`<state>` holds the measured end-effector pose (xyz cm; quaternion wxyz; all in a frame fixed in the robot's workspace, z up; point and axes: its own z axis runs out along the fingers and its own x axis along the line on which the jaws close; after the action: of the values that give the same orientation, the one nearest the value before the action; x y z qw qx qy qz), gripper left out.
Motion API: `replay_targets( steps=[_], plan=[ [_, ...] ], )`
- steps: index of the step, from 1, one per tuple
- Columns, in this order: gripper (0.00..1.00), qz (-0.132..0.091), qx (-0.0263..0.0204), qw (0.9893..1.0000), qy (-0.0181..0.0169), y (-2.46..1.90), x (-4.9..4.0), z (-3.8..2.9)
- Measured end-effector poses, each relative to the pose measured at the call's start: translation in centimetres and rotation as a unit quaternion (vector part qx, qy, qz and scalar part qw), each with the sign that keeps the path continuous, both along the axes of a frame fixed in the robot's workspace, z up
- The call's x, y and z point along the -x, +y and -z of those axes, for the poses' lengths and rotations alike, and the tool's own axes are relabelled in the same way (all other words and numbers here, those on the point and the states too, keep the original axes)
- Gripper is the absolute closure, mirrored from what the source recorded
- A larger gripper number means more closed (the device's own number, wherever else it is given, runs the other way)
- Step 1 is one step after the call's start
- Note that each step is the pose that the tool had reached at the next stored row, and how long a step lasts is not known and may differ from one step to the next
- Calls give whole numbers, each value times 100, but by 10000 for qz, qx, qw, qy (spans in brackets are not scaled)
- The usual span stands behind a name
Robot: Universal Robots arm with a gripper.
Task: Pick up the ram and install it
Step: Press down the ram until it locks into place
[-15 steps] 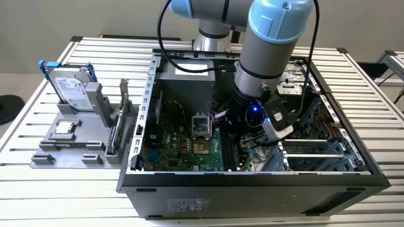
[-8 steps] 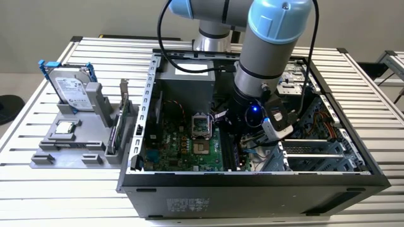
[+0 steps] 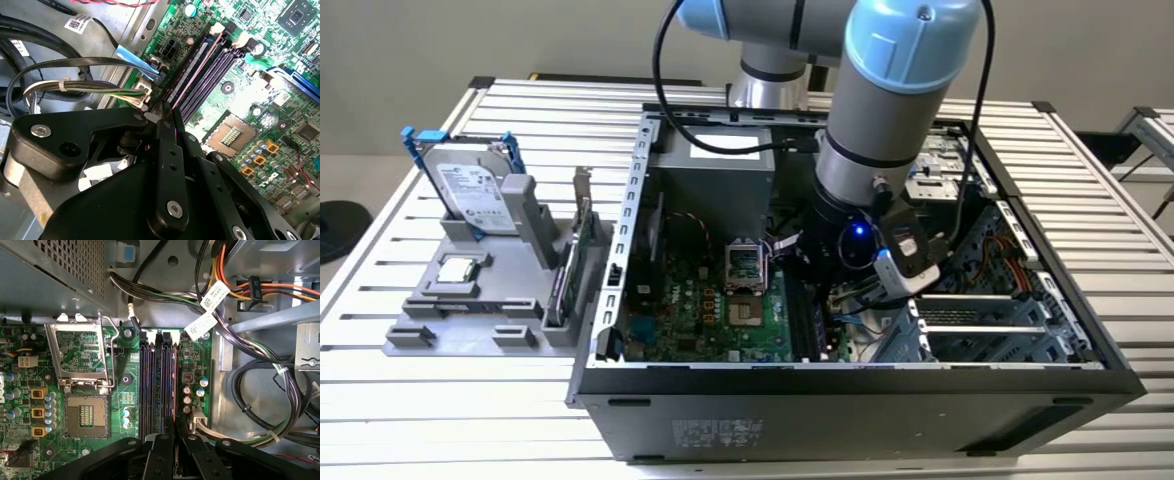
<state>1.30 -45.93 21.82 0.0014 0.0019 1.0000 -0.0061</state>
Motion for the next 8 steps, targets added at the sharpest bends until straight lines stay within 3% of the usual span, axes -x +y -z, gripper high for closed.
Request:
replay_targets(
  steps=[8],
  plan=[
    [100,9,-19,10000,6,-2,-18,-13]
  ],
)
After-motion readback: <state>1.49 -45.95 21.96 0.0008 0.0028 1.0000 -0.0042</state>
